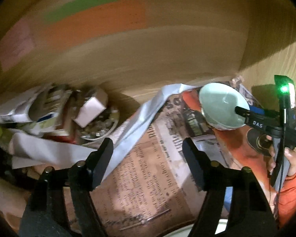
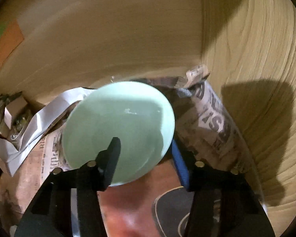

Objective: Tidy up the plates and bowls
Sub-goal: 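Move both grippers to the small mint green bowl and close on its rim, then lift the mint green bowl with both grippers and carry it over the stack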

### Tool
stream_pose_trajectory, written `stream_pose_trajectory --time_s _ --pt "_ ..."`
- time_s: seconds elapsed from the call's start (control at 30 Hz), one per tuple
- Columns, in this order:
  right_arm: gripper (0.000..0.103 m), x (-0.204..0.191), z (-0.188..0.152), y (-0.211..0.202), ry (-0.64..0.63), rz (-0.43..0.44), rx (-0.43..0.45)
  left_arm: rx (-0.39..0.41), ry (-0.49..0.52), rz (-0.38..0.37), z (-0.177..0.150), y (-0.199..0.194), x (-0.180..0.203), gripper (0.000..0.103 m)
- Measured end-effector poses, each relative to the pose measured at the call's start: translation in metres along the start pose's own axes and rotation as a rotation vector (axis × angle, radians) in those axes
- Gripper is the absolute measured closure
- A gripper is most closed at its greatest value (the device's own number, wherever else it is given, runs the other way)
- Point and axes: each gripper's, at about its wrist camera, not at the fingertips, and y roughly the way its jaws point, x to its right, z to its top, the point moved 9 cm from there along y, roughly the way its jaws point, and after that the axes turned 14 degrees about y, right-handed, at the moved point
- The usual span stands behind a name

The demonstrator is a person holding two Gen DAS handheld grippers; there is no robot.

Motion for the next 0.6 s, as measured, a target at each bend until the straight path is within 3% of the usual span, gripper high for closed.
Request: stream_pose_trajectory --time_s 0.3,0.47,0.6 --pt "0.075 0.003 -0.006 0.011 -0.026 -0.034 -0.018 -0.067 0.04 -0.065 0.004 0.035 0.025 0.037" --pt "0.078 -0.011 -0.018 0.007 -0.094 0.008 -0.038 -0.108 0.052 -0.087 0.0 0.049 0.033 0.037" --pt "0.079 -0.029 -0.034 0.002 -0.18 0.045 -0.058 -0.139 0.031 -0.12 -0.005 0.059 0.034 0.053"
